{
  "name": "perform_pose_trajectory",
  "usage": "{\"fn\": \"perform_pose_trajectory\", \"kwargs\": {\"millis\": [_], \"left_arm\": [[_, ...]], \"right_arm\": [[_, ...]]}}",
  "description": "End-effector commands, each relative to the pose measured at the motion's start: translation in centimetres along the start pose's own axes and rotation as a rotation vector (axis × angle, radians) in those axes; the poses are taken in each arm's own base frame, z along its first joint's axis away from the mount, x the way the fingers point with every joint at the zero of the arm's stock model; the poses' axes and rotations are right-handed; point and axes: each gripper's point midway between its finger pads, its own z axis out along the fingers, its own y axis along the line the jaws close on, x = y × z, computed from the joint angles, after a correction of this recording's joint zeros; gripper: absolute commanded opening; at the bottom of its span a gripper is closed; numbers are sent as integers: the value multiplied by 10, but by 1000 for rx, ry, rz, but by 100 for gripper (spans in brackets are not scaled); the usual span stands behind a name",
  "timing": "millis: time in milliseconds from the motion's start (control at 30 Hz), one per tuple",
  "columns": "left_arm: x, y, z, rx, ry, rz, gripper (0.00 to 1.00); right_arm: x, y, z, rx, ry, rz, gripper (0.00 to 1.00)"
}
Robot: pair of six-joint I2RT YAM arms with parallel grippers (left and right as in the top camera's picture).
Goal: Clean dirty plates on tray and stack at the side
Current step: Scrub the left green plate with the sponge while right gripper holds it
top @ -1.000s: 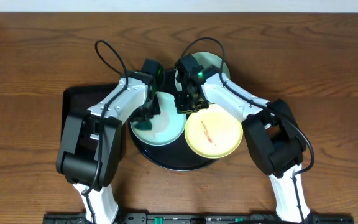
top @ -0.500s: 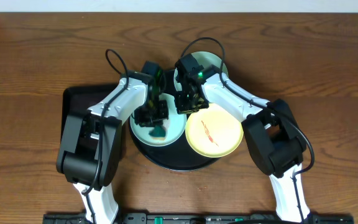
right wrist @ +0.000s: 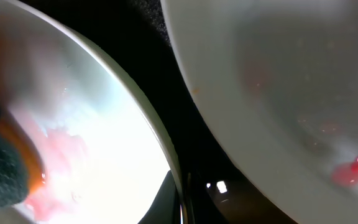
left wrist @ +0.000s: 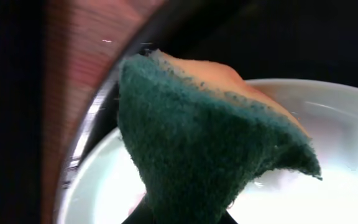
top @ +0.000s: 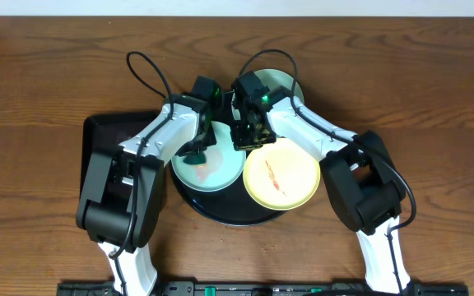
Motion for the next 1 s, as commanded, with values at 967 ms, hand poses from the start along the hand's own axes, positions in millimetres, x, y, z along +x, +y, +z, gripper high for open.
{"fn": "perform_pose_trajectory", "kwargs": {"millis": [967], "left_arm": [[-13, 27, 5, -139, -70, -33, 7]], "right_arm": [[14, -19, 27, 67, 51, 15, 1]]}}
